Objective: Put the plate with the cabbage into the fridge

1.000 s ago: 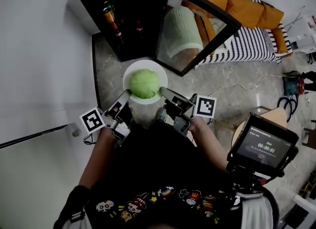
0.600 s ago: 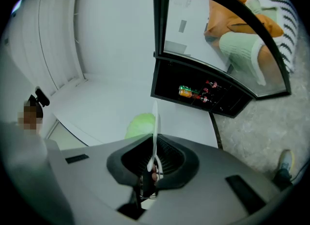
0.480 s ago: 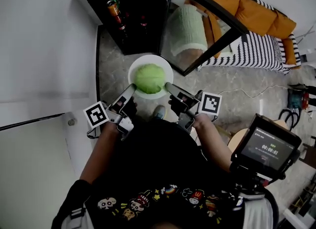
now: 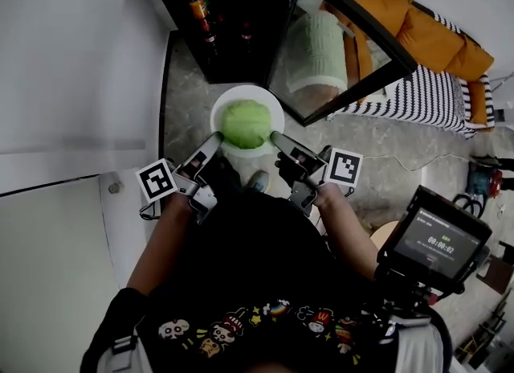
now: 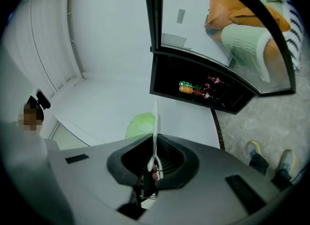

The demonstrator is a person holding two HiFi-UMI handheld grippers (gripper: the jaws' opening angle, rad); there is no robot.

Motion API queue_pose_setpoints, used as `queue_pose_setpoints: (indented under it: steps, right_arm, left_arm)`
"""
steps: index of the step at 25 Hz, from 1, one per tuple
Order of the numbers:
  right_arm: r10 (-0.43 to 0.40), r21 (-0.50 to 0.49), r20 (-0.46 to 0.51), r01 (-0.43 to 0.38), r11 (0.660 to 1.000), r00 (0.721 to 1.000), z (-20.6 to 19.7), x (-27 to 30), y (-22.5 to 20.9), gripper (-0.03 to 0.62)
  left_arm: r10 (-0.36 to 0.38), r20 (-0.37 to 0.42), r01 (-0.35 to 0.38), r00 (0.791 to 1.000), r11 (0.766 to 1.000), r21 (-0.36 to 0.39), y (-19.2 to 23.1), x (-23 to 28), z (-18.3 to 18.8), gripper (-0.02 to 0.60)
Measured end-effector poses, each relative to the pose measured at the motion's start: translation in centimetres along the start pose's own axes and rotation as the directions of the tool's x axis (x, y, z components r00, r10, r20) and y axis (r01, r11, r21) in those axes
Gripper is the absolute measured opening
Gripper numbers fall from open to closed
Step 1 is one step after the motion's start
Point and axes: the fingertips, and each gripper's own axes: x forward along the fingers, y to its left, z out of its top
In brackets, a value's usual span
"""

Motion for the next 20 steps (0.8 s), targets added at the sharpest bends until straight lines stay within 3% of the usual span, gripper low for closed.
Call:
queue_pose_setpoints:
  steps: [20]
  right_arm:
    - [-0.016, 0.009, 0.045, 0.016, 1.0, 0.999, 0.5, -0.3, -0.5, 0.025]
  left_arm:
    - [-0.001, -0.051, 0.0, 0.999, 1.0, -0.01, 0.3, 1.1, 0.3, 0.014]
